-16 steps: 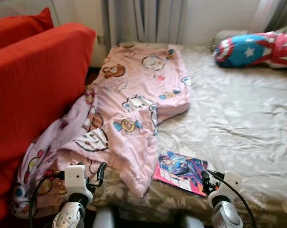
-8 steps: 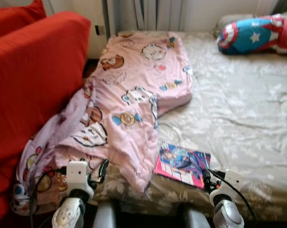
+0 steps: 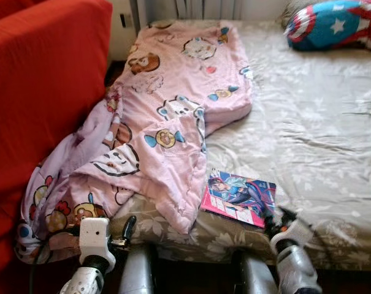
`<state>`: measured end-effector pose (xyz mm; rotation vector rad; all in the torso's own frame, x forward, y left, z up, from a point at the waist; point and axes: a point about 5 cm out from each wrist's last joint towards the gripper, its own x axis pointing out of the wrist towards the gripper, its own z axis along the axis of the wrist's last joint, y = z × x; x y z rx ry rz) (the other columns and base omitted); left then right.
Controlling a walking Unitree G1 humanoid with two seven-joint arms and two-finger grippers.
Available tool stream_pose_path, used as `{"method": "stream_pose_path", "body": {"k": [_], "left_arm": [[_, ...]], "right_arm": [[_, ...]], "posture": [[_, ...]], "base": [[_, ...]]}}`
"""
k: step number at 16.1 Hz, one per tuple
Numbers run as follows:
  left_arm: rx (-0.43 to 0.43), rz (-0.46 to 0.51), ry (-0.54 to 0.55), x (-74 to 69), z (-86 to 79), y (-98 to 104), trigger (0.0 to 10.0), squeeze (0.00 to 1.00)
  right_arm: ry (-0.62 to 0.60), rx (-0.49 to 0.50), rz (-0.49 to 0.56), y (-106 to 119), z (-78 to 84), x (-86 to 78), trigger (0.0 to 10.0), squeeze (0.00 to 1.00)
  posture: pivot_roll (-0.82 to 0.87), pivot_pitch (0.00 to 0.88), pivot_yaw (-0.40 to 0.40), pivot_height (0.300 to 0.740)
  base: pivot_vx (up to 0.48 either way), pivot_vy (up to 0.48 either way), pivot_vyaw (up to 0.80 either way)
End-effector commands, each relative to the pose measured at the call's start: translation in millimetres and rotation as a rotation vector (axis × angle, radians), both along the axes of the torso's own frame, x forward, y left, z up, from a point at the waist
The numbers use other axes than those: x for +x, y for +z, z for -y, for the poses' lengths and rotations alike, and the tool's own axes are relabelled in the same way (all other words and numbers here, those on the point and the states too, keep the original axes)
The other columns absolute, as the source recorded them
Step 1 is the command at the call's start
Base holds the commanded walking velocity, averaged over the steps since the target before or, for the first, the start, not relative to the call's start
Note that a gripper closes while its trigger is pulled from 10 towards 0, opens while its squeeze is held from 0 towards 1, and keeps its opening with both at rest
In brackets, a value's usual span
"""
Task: Clean up the room
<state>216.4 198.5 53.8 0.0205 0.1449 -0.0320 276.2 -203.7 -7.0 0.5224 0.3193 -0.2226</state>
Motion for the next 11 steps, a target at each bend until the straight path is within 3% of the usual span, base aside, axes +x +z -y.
{"method": "stream_pose_path", "body": {"k": [1,2,3,6,11], "left_arm": [[0.018,-0.024,-0.005,-4.5,-1.9,-2,10.0,0.00],[0.021,-0.027,-0.005,-6.0,-3.1,-1,10.0,0.00],[0.025,-0.032,-0.004,-8.1,-4.6,-1,10.0,0.00],[0.054,-0.051,-0.010,-12.0,-6.4,0,10.0,0.00],[0.061,-0.055,-0.016,-18.8,-9.6,4,10.0,0.00]], "right_arm": [[-0.014,0.032,-0.028,-6,0.8,-5.9,10.0,1.00],[-0.005,0.036,-0.020,-5,3.3,-3.9,10.0,1.00],[0.007,0.053,-0.014,-4,4.5,-3.3,10.0,0.00],[0.031,0.170,-0.012,-10,1.8,-8.5,10.0,0.00],[0.068,0.282,0.006,-14,-1.2,-13.1,10.0,0.00]], "posture": [[0.18,0.188,0.010,0.575],[0.18,0.192,0.015,0.575],[0.18,0.195,0.019,0.575],[0.20,0.210,0.032,0.575],[0.22,0.226,0.042,0.575]], "base": [[0.000,0.000,0.00],[0.000,0.000,0.00],[0.000,0.000,0.00],[0.000,0.000,0.00],[0.000,0.000,0.00]]}}
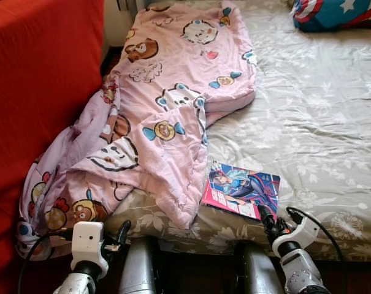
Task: Clean up the room
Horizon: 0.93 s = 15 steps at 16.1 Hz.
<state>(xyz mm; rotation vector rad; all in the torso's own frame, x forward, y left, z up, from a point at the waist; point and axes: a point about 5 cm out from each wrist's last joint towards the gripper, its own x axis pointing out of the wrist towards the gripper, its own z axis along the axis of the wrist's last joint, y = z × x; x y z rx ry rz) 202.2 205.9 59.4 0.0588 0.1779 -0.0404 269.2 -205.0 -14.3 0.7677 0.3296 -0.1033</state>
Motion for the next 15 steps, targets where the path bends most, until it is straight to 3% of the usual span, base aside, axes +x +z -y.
{"method": "stream_pose_path", "body": {"k": [1,7,12,15], "left_arm": [[0.026,-0.023,-0.004,-5.6,-3.2,-1,10.0,0.00],[0.036,-0.036,-0.010,-11.9,-3.7,1,10.0,0.00],[0.048,-0.047,-0.019,-15.3,-5.0,2,10.0,0.00],[0.052,-0.043,-0.024,-13.8,-4.2,3,10.0,0.00]], "right_arm": [[0.005,0.053,-0.020,-5,-1.4,-5.3,10.0,0.00],[0.011,0.243,0.030,-4,-3.3,-5.6,10.0,0.00],[0.101,0.280,-0.031,-15,-30.5,-13.7,10.0,0.00],[0.085,0.307,-0.029,-16,-33.4,-13.9,10.0,0.00]], "posture": [[0.22,0.228,0.042,0.575],[0.24,0.241,0.050,0.575],[0.25,0.242,0.057,0.575],[0.25,0.248,0.060,0.575]], "base": [[0.000,0.000,0.00],[0.000,0.000,0.00],[0.000,0.000,0.00],[0.000,0.000,0.00]]}}
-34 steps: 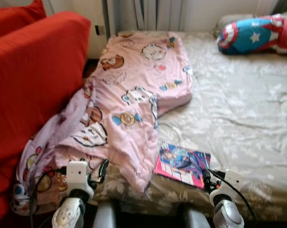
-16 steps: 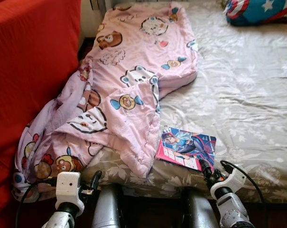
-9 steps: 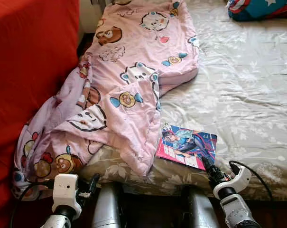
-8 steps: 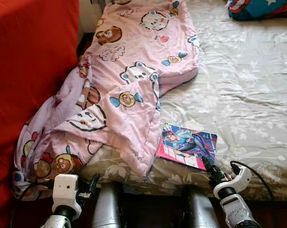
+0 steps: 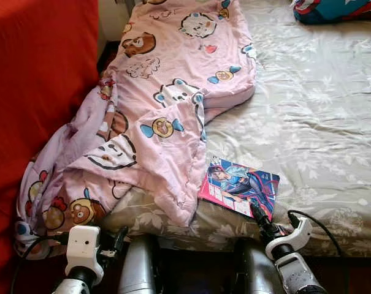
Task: Clean up the room
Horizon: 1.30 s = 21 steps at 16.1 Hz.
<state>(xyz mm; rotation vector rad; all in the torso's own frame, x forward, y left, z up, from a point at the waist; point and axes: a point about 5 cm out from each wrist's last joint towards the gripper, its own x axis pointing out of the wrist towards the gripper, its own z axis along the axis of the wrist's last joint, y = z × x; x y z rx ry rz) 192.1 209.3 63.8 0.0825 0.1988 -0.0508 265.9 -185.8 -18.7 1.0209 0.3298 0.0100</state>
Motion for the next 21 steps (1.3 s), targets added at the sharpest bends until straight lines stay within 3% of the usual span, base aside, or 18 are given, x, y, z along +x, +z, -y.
{"method": "stream_pose_path", "body": {"k": [1,6,10,11,12,21], "left_arm": [[0.031,-0.021,-0.014,-3.6,-0.7,-1,10.0,0.00],[0.038,-0.019,-0.016,-3.7,1.1,1,10.0,0.00],[0.038,-0.020,-0.019,-4.7,1.5,1,10.0,0.00],[0.038,-0.021,-0.018,-3.9,1.5,1,10.0,0.00],[0.039,-0.022,-0.018,-4.1,1.4,1,10.0,0.00],[0.028,-0.013,-0.025,0.2,5.6,0,10.0,0.00]], "right_arm": [[0.026,0.056,-0.050,-9,-13.7,-7.7,10.0,0.00],[-0.016,0.129,0.032,6,-8.0,7.9,10.0,0.00],[0.001,0.171,0.062,9,-12.4,10.2,10.0,0.00],[0.002,0.171,0.060,9,-14.0,10.2,3.6,0.00],[-0.004,0.173,0.050,7,-14.7,9.4,0.0,0.00],[0.029,0.192,0.060,7,-24.7,8.3,0.0,0.00]], "posture": [[0.25,0.252,0.060,0.575],[0.26,0.253,0.057,0.575],[0.26,0.255,0.056,0.575],[0.26,0.254,0.054,0.575],[0.26,0.254,0.054,0.575],[0.25,0.237,0.050,0.575]], "base": [[0.000,0.000,0.00],[0.000,0.000,0.00],[0.000,0.000,0.00],[0.000,0.000,0.00],[0.000,0.000,0.00],[0.000,0.000,0.00]]}}
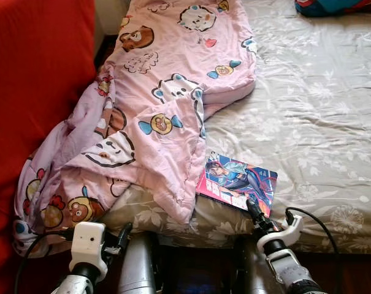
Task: Clean up the room
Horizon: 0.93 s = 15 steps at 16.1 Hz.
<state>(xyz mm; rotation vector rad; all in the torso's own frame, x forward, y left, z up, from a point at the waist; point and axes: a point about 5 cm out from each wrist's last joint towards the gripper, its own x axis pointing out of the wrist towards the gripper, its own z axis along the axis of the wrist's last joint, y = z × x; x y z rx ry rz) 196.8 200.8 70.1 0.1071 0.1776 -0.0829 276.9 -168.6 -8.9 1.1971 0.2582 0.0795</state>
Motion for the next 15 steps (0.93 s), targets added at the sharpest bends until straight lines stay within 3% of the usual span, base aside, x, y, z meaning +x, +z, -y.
{"method": "stream_pose_path", "body": {"k": [1,11,15], "left_arm": [[0.008,-0.032,0.010,-3.9,-2.8,-6,10.0,0.00],[0.003,-0.011,0.004,9.6,1.9,-9,10.0,0.00],[-0.005,0.018,0.017,23.0,4.7,-10,10.0,0.00]], "right_arm": [[0.032,0.008,-0.012,-2,-7.3,-1.2,0.0,0.00],[-0.023,0.001,0.067,14,2.2,13.8,0.0,0.00],[-0.094,-0.154,0.072,23,17.8,22.0,0.0,0.00]], "posture": [[0.25,0.235,0.049,0.575],[0.23,0.183,0.033,0.575],[0.21,0.132,0.014,0.575]], "base": [[0.000,0.000,0.00],[0.000,0.000,0.00],[0.000,0.000,0.00]]}}
